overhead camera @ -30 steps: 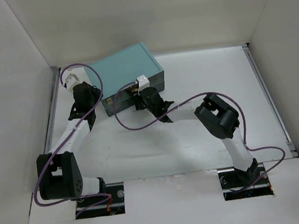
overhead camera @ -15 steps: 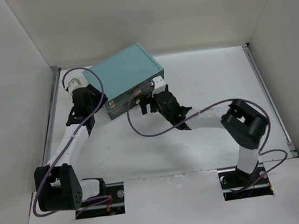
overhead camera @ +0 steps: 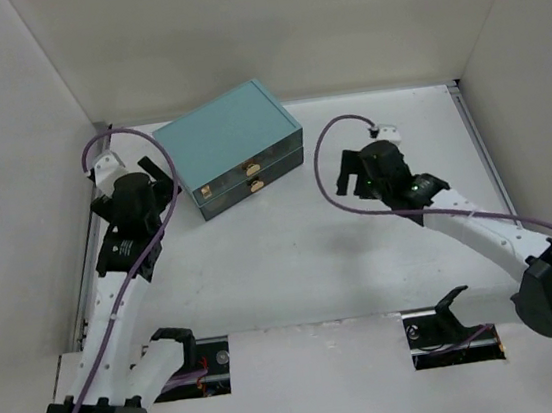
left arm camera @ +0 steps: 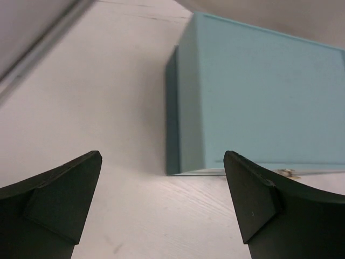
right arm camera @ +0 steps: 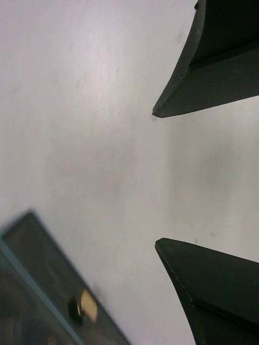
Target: Organize the makeup
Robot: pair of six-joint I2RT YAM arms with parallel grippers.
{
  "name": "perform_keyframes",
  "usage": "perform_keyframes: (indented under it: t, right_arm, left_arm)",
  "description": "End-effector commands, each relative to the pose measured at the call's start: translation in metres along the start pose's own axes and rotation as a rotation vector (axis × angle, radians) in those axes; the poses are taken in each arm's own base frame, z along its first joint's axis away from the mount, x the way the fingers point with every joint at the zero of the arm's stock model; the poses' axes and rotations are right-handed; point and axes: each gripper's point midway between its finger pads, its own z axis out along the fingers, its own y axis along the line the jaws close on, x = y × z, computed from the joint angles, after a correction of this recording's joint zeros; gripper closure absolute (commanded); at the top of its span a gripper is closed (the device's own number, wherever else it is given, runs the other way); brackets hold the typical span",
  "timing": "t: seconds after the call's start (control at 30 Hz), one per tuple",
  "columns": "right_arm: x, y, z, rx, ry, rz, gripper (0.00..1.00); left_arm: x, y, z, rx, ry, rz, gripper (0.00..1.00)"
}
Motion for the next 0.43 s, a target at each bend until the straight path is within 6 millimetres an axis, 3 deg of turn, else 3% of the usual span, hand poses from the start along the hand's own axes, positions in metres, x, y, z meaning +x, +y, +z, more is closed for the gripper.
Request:
perform_keyframes:
  t: [0.0,0.07,0.17,0.27,0.4]
  right_arm:
    - [0.027,-0.070,-0.027,0.230,0.192,0.106,0.00]
    - [0.019,-0.095,-0.033,0.300,0.168,0.175,0.00]
    - [0.000,-0.117,-0.038,0.345,0.082,0.228,0.00]
    - [-0.020,-0.119,-0.047,0.340,-0.007,0.229,0.00]
    - [-0.028,-0.118,-0.053,0.324,-0.043,0.213,0.00]
  left_arm:
    - [0.006,0.071,-0.021,-0.324,-0.030,0.147,0.00]
    - [0.018,0.083,-0.027,-0.353,-0.019,0.178,0.00]
    - [0.027,0.087,-0.032,-0.336,-0.009,0.165,0.00]
    - [0.024,0.086,-0.033,-0.325,-0.018,0.139,0.00]
    - [0.019,0.082,-0.031,-0.319,-0.028,0.132,0.00]
